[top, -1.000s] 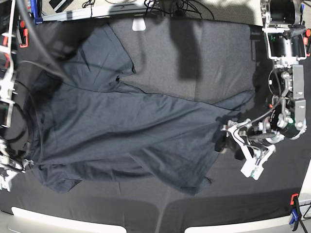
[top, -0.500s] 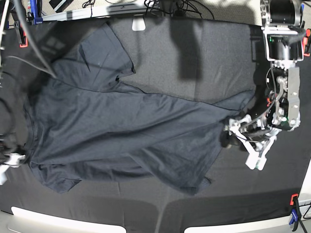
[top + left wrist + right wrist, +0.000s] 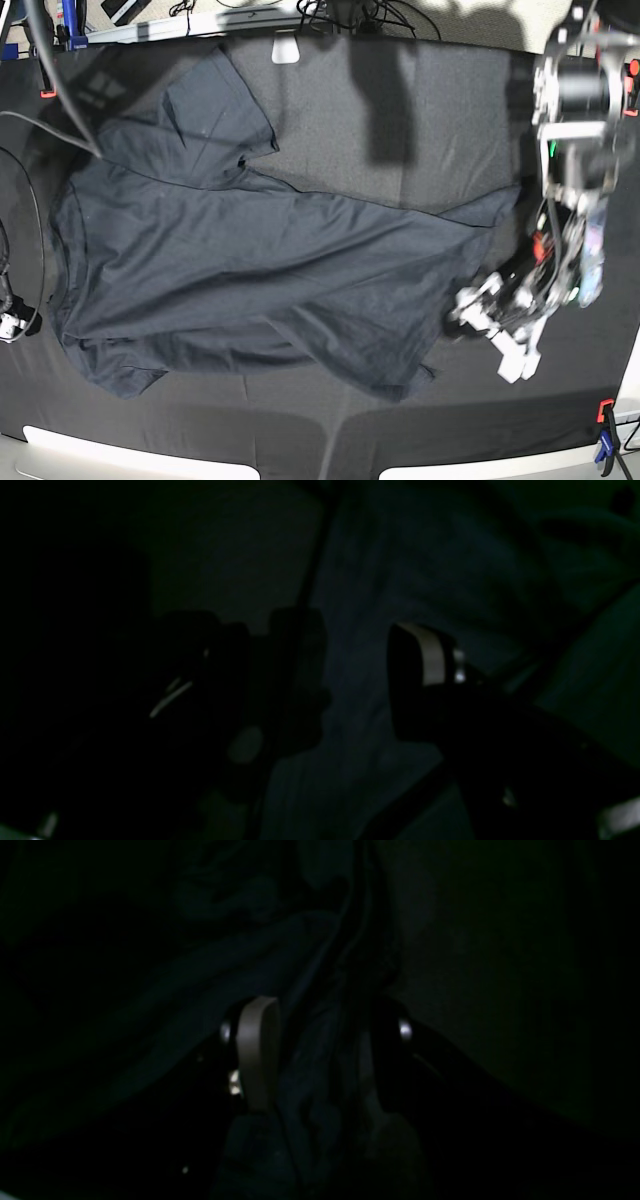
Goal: Layout the t-shirt on the table in an organized manner, then fold the t-shirt properly
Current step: 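Lift the hem with both grippers and pull it apart to flatten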
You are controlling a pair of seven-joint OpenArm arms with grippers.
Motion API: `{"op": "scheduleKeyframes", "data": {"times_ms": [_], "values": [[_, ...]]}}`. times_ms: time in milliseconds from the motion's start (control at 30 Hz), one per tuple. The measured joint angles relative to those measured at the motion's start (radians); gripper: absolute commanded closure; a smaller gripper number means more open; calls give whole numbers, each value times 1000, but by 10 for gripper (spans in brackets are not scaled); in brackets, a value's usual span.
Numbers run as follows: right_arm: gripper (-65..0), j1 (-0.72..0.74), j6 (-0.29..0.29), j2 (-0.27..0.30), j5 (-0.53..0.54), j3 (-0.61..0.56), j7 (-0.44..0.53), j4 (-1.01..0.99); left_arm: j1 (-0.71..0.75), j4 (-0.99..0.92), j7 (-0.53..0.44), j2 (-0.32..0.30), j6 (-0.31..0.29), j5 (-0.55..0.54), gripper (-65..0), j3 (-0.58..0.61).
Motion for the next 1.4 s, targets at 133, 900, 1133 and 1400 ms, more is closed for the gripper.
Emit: {"op": "scheduleKeyframes", "data": {"times_ms": [133,900,1133,1400], "values": [[-273,0,0,-2,2,0,-6,0,-105,-174,-117,53,1,137,-395,-2],[-273,0,0,26,103,0,-47,0,-233,-565,-270,119,-55,290,-395,-4],[-273,1,0,47,103,0,-50,0,-230,-565,-244,158,-82,258,-172,-4],[-273,0,35,79,107,-1,-69,4,-223,-571,-309,89,100,257,0,-4]]}}
